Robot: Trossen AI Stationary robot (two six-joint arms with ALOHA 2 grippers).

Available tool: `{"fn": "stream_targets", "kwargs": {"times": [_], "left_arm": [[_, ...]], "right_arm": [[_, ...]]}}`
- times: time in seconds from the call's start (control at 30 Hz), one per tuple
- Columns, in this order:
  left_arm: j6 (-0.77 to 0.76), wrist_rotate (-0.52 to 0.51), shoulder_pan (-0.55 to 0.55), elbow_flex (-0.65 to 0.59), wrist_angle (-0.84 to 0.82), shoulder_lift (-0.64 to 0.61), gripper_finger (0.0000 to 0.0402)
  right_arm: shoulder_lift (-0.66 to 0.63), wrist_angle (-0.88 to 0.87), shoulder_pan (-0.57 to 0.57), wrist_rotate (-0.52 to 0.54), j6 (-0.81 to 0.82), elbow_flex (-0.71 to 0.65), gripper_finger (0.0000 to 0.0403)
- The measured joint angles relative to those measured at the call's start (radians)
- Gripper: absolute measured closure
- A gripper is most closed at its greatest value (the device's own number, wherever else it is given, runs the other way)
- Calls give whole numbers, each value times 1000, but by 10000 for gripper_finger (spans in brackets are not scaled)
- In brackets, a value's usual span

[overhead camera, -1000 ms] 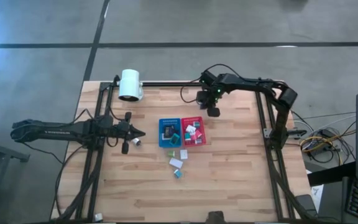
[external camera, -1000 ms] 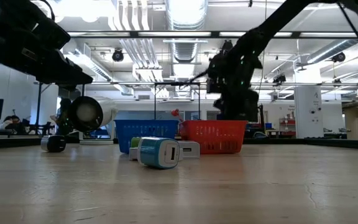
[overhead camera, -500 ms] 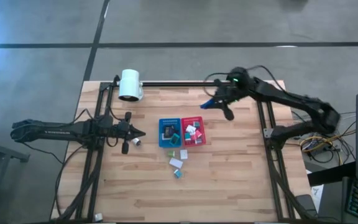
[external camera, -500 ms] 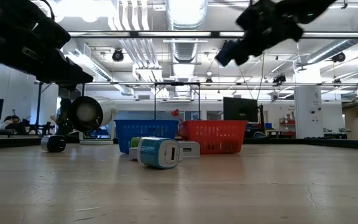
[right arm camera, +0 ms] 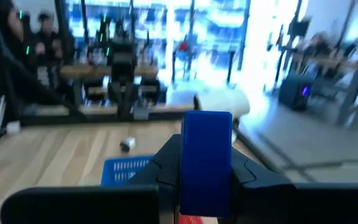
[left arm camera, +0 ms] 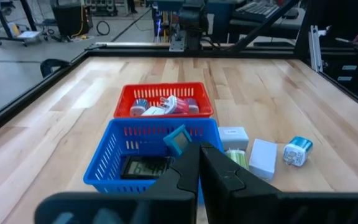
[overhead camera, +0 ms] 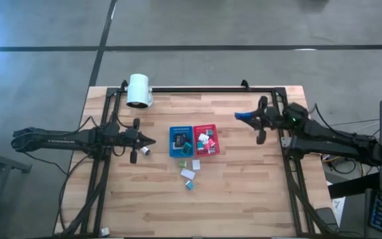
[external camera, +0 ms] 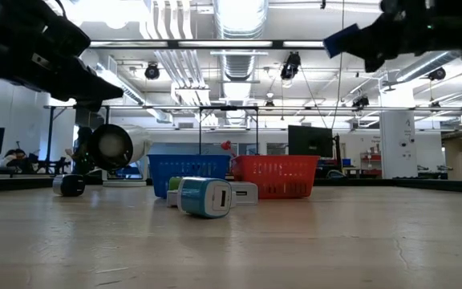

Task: Pick & Place Office items
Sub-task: Put the blue digital timer into the blue bin

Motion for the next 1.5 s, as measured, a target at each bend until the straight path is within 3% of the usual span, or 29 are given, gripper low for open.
{"fn": "stream_targets", "kwargs": {"times": [0.13, 0.3, 0.53, 0.67, 0.83, 1.17, 1.3, 1.5], "left_arm": [[-1, 0, 0, 0, 6, 0, 385], [-1, 0, 0, 0, 7, 0, 383], [-4, 0, 0, 0, 6, 0, 384], [-4, 0, 0, 0, 6, 0, 384], [-4, 0, 0, 0, 6, 0, 384], [0, 0, 0, 0, 6, 0, 384], [4, -11, 0, 0, 6, 0, 384], [4, -22, 0, 0, 6, 0, 383]], "right_arm": [[-103, 132, 63, 118, 33, -116, 358], [-181, 131, 90, 275, 30, -202, 358], [-216, 133, 90, 108, -17, -224, 358], [-217, 128, 89, 116, -14, -227, 358], [-193, 119, 89, 213, 13, -238, 358], [27, 130, 98, 203, 16, -156, 358], [196, 137, 153, 150, 3, -54, 358], [515, 137, 264, 203, -49, 142, 358]]}}
